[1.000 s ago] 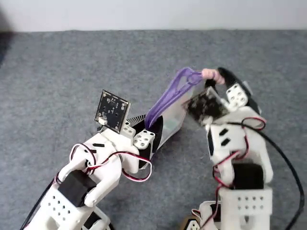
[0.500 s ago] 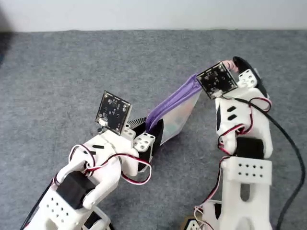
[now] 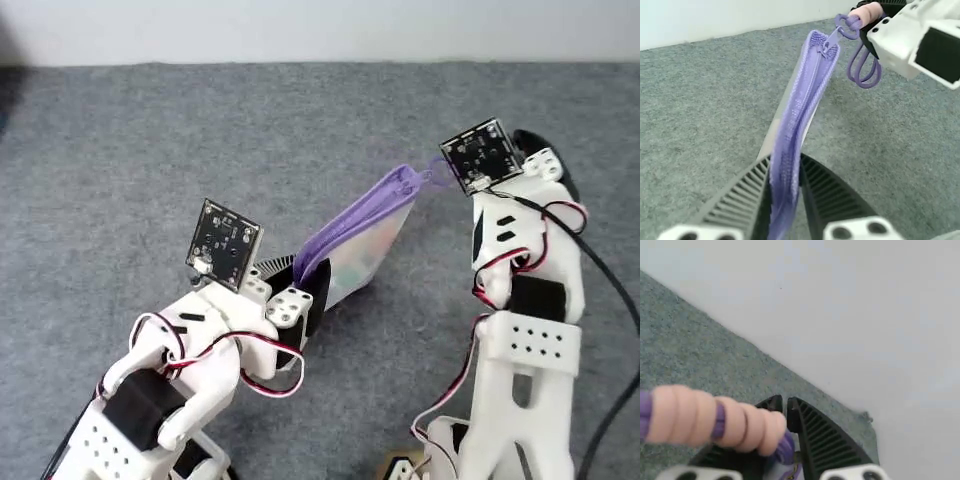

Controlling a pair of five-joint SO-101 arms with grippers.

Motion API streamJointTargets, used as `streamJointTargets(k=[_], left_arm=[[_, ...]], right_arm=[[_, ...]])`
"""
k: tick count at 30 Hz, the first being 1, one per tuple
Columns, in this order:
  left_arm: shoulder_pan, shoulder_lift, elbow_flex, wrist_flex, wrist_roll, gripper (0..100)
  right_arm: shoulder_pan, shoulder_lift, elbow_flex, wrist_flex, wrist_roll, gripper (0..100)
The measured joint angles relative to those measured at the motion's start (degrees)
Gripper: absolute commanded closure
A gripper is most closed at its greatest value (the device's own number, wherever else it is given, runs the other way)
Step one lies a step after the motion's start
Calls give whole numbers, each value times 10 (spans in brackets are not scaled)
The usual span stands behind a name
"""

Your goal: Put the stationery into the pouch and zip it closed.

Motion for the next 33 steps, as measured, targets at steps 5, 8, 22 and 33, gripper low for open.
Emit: streamJointTargets(k=[5,8,22,33], left_arm=[[-57,-4,0,4,0,736],[-97,-8,0,4,3,695],[-276,-10,90,-18,1,694],[-386,-10,25,133,18,694]], right_arm=[[10,-17,22,40,0,991],[28,-30,45,60,0,991],[59,-164,163,191,-28,989],[119,-223,228,282,-89,857]])
